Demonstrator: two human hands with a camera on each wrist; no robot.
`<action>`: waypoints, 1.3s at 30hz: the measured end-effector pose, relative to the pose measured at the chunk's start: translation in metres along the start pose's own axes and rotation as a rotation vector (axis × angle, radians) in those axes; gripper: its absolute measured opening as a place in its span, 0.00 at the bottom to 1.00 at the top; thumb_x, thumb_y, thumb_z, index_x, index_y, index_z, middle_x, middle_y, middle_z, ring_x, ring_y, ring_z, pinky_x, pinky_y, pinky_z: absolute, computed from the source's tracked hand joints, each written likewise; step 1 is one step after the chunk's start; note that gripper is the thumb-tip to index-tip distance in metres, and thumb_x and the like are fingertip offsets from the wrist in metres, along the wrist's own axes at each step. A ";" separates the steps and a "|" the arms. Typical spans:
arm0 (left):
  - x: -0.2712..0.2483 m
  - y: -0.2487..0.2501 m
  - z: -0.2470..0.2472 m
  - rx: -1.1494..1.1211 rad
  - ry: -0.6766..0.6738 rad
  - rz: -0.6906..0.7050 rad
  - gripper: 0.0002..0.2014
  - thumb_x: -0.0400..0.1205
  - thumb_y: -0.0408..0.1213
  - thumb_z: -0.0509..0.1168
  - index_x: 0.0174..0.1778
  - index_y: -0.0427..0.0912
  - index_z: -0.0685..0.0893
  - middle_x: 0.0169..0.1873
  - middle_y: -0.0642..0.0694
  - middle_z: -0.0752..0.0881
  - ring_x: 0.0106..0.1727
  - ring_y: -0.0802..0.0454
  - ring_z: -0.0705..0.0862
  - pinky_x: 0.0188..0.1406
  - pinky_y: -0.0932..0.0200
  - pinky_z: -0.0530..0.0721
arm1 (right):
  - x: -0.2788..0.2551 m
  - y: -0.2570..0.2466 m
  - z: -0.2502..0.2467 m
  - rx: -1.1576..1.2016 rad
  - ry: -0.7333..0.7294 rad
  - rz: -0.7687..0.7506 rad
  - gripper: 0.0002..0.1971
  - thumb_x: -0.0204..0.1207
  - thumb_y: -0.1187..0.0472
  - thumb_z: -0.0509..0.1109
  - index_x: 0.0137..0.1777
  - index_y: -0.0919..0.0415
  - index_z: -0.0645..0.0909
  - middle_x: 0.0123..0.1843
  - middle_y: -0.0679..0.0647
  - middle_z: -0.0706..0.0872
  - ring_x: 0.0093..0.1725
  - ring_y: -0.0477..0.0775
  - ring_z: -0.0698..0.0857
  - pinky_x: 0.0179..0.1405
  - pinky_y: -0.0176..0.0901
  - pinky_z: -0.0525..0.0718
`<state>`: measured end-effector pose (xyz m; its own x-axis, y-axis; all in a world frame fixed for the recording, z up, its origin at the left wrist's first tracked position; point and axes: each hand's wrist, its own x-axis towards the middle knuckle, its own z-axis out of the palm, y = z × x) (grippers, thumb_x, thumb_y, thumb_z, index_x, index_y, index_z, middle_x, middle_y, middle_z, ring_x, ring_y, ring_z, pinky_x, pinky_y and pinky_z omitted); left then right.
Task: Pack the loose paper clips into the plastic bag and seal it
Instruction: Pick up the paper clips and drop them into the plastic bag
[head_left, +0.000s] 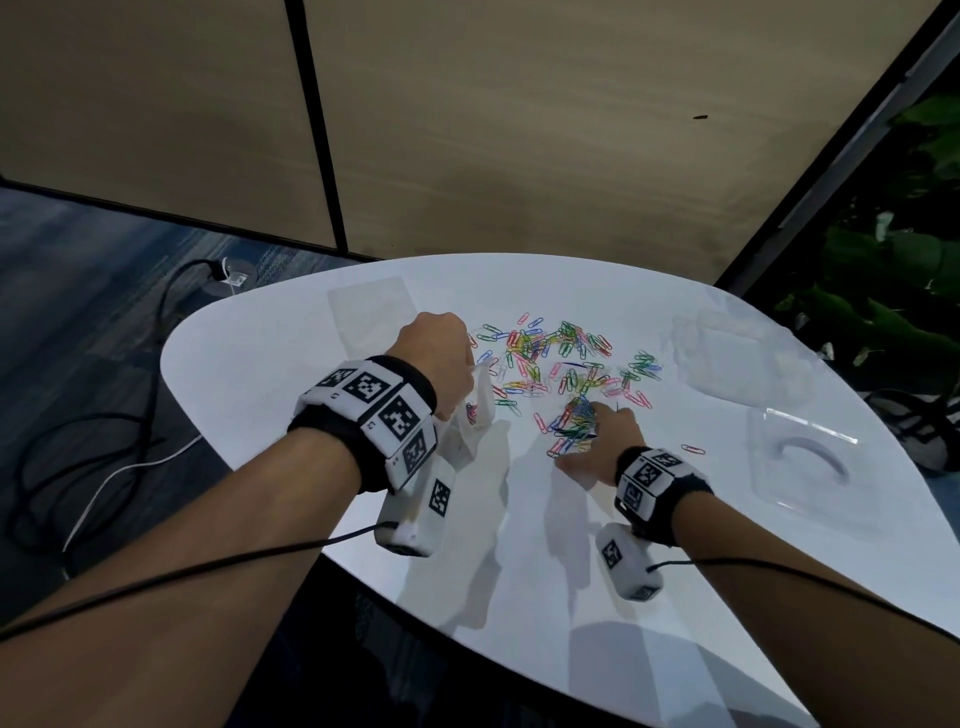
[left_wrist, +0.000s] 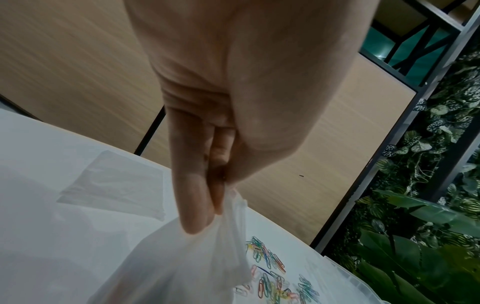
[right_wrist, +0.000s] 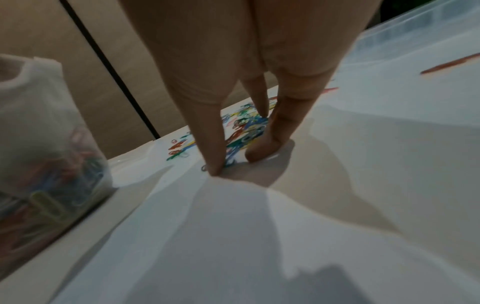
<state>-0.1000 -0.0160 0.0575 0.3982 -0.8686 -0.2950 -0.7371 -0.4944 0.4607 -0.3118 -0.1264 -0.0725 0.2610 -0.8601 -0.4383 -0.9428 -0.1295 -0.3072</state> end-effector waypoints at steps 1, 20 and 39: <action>0.000 -0.001 0.000 -0.002 -0.003 -0.004 0.11 0.81 0.27 0.67 0.56 0.35 0.90 0.44 0.36 0.93 0.48 0.38 0.93 0.51 0.47 0.93 | 0.002 -0.005 0.004 0.010 0.043 -0.003 0.46 0.66 0.46 0.80 0.81 0.58 0.63 0.73 0.63 0.68 0.68 0.62 0.78 0.67 0.47 0.77; 0.005 0.003 0.006 -0.034 -0.022 0.001 0.10 0.83 0.31 0.68 0.58 0.36 0.90 0.46 0.35 0.93 0.50 0.37 0.93 0.53 0.47 0.93 | 0.033 -0.012 -0.015 -0.271 0.222 -0.332 0.08 0.79 0.67 0.67 0.50 0.64 0.88 0.47 0.61 0.89 0.50 0.62 0.88 0.48 0.42 0.84; 0.001 0.015 0.002 -0.041 0.056 0.005 0.10 0.80 0.28 0.65 0.54 0.35 0.88 0.47 0.34 0.91 0.47 0.34 0.92 0.51 0.45 0.93 | -0.041 -0.105 -0.059 1.083 -0.465 -0.261 0.05 0.77 0.73 0.71 0.50 0.73 0.86 0.46 0.63 0.90 0.43 0.53 0.90 0.46 0.35 0.89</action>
<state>-0.1115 -0.0246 0.0627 0.4254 -0.8710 -0.2458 -0.7166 -0.4900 0.4963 -0.2354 -0.1066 0.0271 0.6774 -0.5808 -0.4515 -0.2456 0.4000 -0.8830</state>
